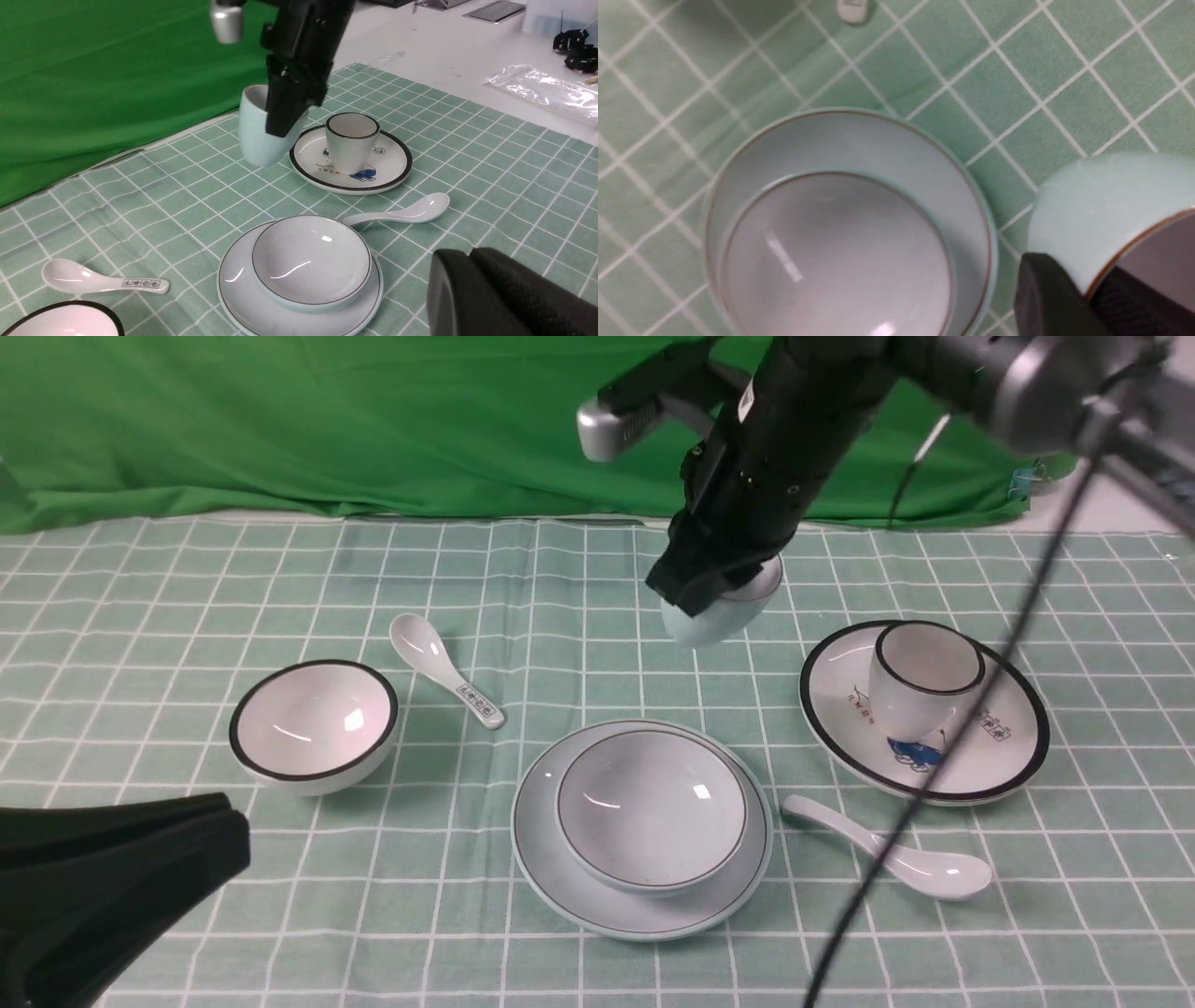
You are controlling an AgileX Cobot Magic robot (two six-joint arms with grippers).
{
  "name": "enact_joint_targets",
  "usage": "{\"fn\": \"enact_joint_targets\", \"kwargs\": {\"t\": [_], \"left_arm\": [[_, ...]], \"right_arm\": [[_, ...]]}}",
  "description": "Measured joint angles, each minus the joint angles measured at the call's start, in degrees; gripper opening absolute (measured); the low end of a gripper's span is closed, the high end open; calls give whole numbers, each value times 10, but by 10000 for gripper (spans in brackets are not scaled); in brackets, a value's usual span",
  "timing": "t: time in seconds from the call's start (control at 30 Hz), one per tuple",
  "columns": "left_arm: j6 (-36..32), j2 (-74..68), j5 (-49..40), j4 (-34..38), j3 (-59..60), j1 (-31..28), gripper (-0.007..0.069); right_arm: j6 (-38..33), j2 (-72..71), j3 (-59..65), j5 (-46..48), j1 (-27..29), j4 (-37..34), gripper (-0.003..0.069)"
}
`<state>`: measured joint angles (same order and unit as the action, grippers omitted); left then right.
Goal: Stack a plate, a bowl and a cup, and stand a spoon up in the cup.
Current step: Use the right arm to put the blue teacup into the blue rice bowl in the middle
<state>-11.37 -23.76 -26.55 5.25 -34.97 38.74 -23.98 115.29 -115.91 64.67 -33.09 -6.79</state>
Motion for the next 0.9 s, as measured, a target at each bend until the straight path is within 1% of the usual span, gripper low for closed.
{"fn": "enact_joint_targets", "kwargs": {"t": [0.1,0.13,0.17,0.3,0.57,0.8,0.9], "left_arm": [[-2,0,-1,0,0,0,10],[-2,0,-1,0,0,0,10],[-2,0,-1,-1,0,0,10],[-2,0,-1,-1,0,0,10],[-2,0,-1,-1,0,0,10],[-2,0,-1,-1,0,0,10],[-2,0,-1,-1,0,0,10]], "right_arm": [[2,-56,94,-1,-37,-5,76],[2,-56,94,-1,-37,-5,76],[3,-61,117,-1,-51,-6,76],[5,-42,147,-1,-72,-7,76],[9,6,151,-3,-76,-8,76],[10,20,151,-9,-76,-16,76],[12,23,151,-11,-76,-17,95]]}}
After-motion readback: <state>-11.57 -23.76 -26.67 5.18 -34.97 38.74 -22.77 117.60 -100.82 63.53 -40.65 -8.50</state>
